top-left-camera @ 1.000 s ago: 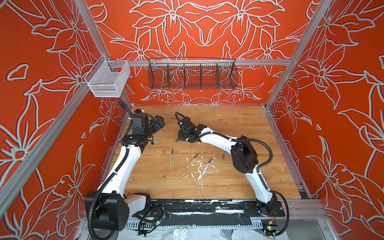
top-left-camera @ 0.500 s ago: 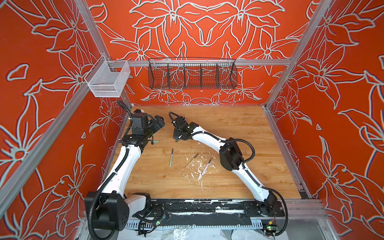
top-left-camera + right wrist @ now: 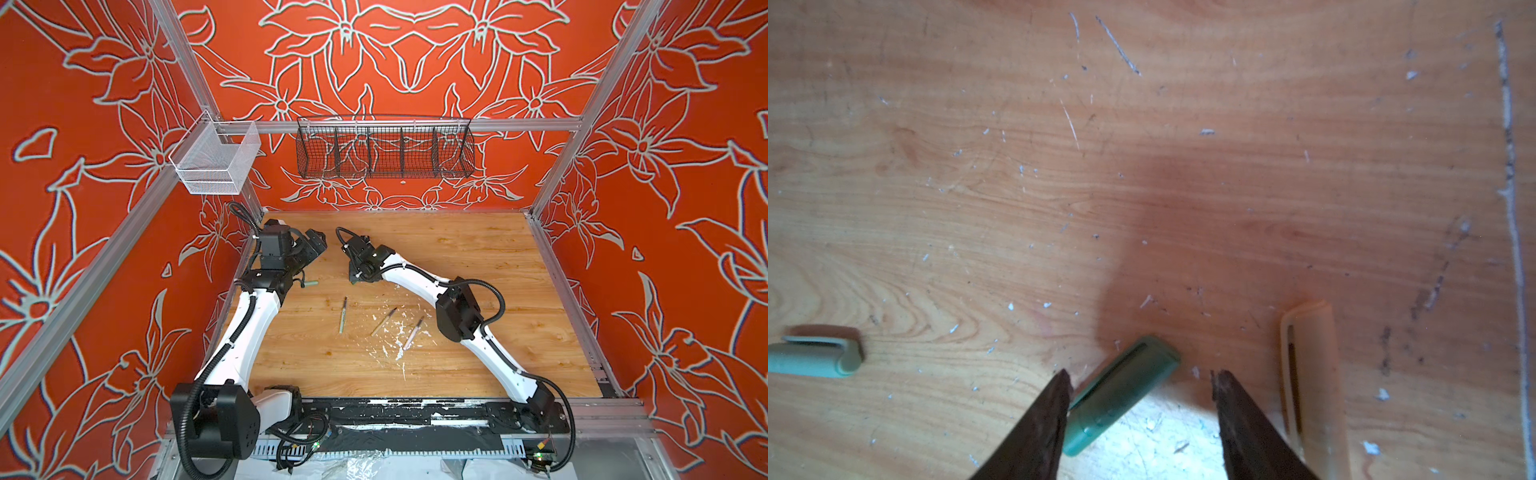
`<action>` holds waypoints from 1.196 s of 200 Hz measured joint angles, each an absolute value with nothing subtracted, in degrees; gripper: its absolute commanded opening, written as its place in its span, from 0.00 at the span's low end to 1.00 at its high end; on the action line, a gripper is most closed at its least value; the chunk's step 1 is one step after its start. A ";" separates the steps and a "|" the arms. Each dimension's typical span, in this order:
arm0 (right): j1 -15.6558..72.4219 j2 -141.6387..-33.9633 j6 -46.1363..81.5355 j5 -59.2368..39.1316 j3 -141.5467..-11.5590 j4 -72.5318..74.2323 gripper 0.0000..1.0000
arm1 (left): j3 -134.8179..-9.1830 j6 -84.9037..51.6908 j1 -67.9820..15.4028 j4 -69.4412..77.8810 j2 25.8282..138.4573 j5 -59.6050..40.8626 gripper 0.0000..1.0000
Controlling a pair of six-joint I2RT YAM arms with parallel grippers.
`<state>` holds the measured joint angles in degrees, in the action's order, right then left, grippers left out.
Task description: Insert the pens into the pen caps
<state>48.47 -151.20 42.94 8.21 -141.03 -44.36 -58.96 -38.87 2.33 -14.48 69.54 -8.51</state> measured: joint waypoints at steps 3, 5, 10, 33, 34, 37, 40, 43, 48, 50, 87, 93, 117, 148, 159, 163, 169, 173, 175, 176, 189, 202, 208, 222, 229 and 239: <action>48.47 -151.41 42.87 8.21 -141.34 -44.38 0.59 | -58.96 -38.92 2.33 -14.44 69.58 -8.64 0.92; 48.49 -151.55 42.87 8.21 -141.62 -44.38 0.58 | -58.96 -38.94 2.33 -14.44 69.60 -8.71 0.92; 48.49 -151.92 42.74 8.19 -142.15 -44.40 0.59 | -58.96 -39.00 2.37 -14.44 69.69 -8.78 0.92; 48.53 -153.14 42.46 8.12 -143.33 -44.45 0.58 | -58.96 -39.09 2.46 -14.35 69.89 -9.32 0.92; 48.53 -153.21 42.44 8.12 -143.33 -44.47 0.58 | -58.96 -39.09 2.46 -14.35 69.89 -9.32 0.92; 48.53 -153.32 42.44 8.12 -143.33 -44.51 0.58 | -58.96 -39.09 2.50 -14.28 69.91 -9.39 0.92; 48.53 -153.36 42.41 8.14 -143.33 -44.53 0.58 | -58.96 -39.09 2.52 -14.22 69.93 -9.47 0.92; 48.56 -153.42 42.30 8.19 -143.35 -44.51 0.58 | -58.96 -39.11 2.55 -14.17 69.95 -9.58 0.92; 48.60 -153.42 42.26 8.14 -143.46 -44.60 0.58 | -58.96 -39.20 2.59 -14.04 70.02 -9.76 0.92; 48.60 -153.42 42.26 8.14 -143.48 -44.64 0.58 | -58.96 -39.22 2.59 -14.04 70.02 -9.76 0.92; 48.62 -153.42 41.98 8.23 -143.37 -45.01 0.58 | -58.96 -39.68 2.72 -13.82 70.37 -10.48 0.92; 48.64 -153.38 41.89 8.36 -143.13 -44.91 0.58 | -58.96 -39.75 2.76 -13.80 70.39 -10.59 0.92; 48.77 -152.53 40.93 9.47 -141.45 -44.45 0.58 | -58.96 -39.94 3.07 -13.58 70.54 -10.90 0.92; 48.88 -151.37 39.77 10.57 -139.28 -44.62 0.55 | -58.96 -40.12 3.18 -13.56 70.78 -11.40 0.92; 48.90 -151.04 39.27 10.68 -138.82 -44.75 0.53 | -58.96 -40.12 3.20 -13.56 70.81 -11.53 0.92; 48.90 -150.95 39.09 10.70 -138.72 -44.86 0.53 | -58.96 -40.12 3.20 -13.56 70.81 -11.57 0.92; 48.90 -150.82 38.89 10.72 -138.56 -45.06 0.53 | -58.96 -40.12 3.22 -13.56 70.81 -11.68 0.92; 48.90 -150.74 38.63 10.72 -138.45 -45.15 0.52 | -58.96 -40.12 3.25 -13.54 70.85 -11.70 0.92; 48.90 -150.69 38.59 10.72 -138.34 -45.21 0.52 | -58.96 -40.12 3.25 -13.54 70.85 -11.70 0.92; 48.90 -150.67 38.50 10.72 -138.32 -45.28 0.52 | -58.96 -40.12 3.27 -13.52 70.85 -11.70 0.92; 48.90 -150.45 37.76 10.70 -138.08 -45.78 0.50 | -58.96 -40.12 3.33 -13.43 70.96 -11.75 0.92; 48.90 -150.28 37.12 10.31 -137.80 -45.82 0.49 | -58.96 -40.14 3.36 -13.39 71.05 -11.77 0.92; 48.90 -150.19 36.77 10.00 -137.73 -45.84 0.48 | -58.96 -40.14 3.38 -13.37 71.07 -11.77 0.92; 48.80 -150.17 35.83 8.51 -137.73 -45.71 0.46 | -58.96 -40.14 3.38 -13.23 71.11 -11.79 0.92; 48.75 -150.17 35.38 7.66 -137.73 -45.58 0.45 | -58.96 -40.14 3.38 -13.21 71.16 -11.79 0.92; 48.69 -150.17 34.57 6.42 -137.78 -45.36 0.44 | -58.96 -40.14 3.38 -13.23 71.26 -11.84 0.92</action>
<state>48.69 -150.17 34.57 6.42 -137.78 -45.36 -58.96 -40.14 3.38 -13.23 71.26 -11.84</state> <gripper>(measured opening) 0.451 0.924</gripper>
